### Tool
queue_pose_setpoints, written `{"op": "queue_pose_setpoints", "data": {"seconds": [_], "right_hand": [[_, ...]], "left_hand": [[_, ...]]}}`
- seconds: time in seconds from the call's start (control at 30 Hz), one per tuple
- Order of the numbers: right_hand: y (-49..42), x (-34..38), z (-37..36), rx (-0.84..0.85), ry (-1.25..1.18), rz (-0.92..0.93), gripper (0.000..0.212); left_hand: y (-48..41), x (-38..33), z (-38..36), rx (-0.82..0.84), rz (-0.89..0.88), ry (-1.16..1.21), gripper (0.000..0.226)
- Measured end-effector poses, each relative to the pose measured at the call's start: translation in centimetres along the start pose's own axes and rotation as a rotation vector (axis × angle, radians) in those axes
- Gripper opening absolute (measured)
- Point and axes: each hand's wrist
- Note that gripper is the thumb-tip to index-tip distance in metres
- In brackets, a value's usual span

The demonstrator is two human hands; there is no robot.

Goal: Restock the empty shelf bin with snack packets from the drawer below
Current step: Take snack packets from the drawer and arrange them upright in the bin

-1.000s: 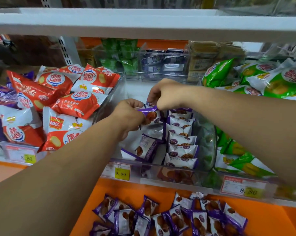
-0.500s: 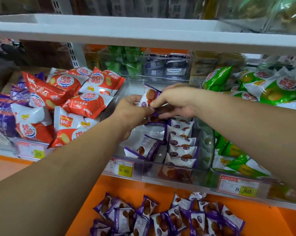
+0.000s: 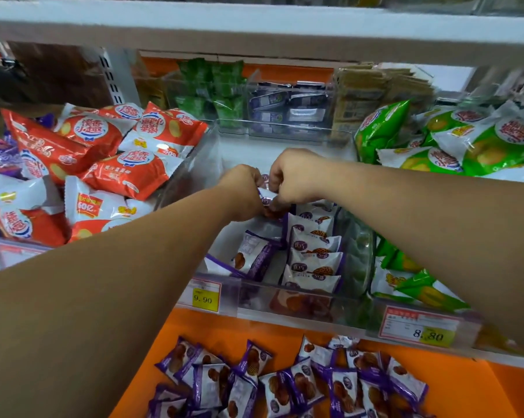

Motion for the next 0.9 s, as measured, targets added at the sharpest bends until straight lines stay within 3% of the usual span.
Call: {"op": "queue_pose_setpoints", "data": {"seconds": [0.17, 0.27, 0.37, 0.57, 0.67, 0.73, 0.8, 0.9], "right_hand": [[-1.2, -0.4, -0.9, -0.027, 0.122, -0.004, 0.019], [-1.0, -0.4, -0.6, -0.021, 0.100, -0.032, 0.017], [-0.9, -0.3, -0.7, -0.025, 0.087, -0.054, 0.014], [0.5, 0.5, 0.5, -0.094, 0.056, -0.022, 0.018], [2.8, 1.1, 2.1, -0.154, -0.095, 0.000, 0.011], [4.4, 1.2, 2.4, -0.163, -0.196, 0.000, 0.009], [5.7, 1.3, 1.8, -0.130, -0.292, -0.003, 0.012], [6.5, 1.5, 0.6, -0.165, -0.453, -0.003, 0.025]], "left_hand": [[0.8, 0.8, 0.1, -0.088, 0.033, -0.171, 0.032], [2.8, 0.2, 1.3, 0.129, 0.096, -0.164, 0.025], [5.2, -0.1, 2.0, 0.311, 0.116, -0.157, 0.046], [7.2, 0.0, 0.6, 0.344, 0.075, -0.282, 0.054], [7.3, 0.6, 1.2, 0.314, 0.142, -0.174, 0.052], [7.5, 0.9, 2.0, 0.268, 0.170, -0.080, 0.038], [7.9, 0.9, 2.5, 0.195, 0.187, 0.092, 0.022], [8.4, 0.6, 2.7, 0.109, 0.177, 0.421, 0.017]]}}
Point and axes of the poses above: each hand's wrist, its own y-axis away from the middle knuckle, its own z-axis out of the back of the hand, x = y × z, and after that the axes turned 5 degrees about x, right-handed
